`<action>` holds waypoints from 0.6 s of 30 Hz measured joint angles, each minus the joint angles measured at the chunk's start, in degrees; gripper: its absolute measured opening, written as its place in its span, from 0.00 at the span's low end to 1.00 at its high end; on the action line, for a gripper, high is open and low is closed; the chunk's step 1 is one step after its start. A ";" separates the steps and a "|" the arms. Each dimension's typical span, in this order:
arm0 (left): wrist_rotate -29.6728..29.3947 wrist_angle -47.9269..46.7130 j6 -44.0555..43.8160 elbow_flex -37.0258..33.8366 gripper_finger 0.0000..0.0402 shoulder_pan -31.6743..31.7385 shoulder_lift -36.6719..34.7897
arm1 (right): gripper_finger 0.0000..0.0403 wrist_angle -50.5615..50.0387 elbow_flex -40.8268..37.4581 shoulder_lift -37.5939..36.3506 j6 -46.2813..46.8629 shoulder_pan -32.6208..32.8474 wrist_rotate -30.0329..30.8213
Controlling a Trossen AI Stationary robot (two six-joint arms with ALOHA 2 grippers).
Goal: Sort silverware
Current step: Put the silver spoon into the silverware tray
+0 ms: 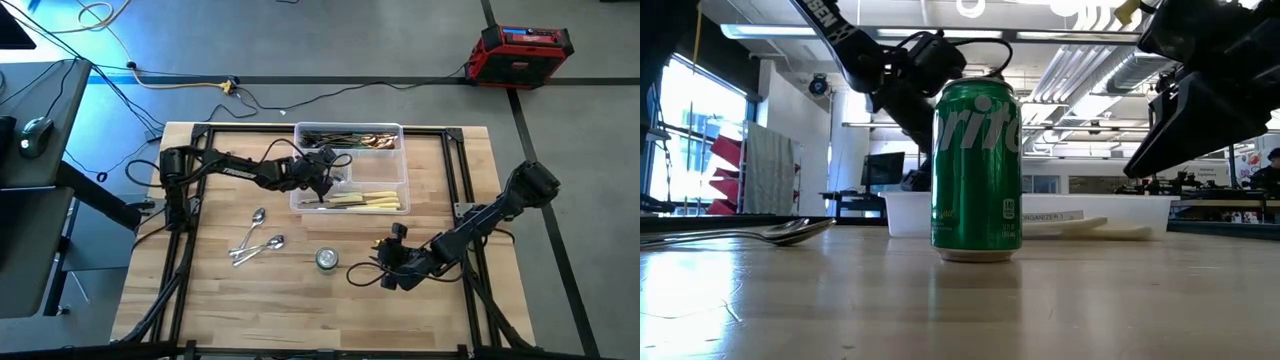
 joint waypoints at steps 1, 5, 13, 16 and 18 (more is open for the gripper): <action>-0.76 -0.09 -0.34 -0.05 0.45 -0.29 -0.15 | 0.25 -0.04 0.00 0.00 0.00 0.00 0.00; -5.81 -0.18 -2.01 -0.24 0.46 -2.56 -1.75 | 0.25 -0.05 0.00 0.00 0.00 0.00 0.00; -25.65 -15.43 -28.26 -0.03 0.46 -12.11 -12.45 | 0.25 -0.18 0.00 0.00 0.79 0.00 -2.03; -27.24 -31.47 -51.15 0.06 0.46 -16.84 -18.58 | 0.25 -0.31 0.00 0.00 1.43 0.08 -2.38; -22.45 -43.74 -70.16 0.08 0.46 -19.67 -22.18 | 0.25 -0.41 0.00 0.00 2.33 0.08 -3.07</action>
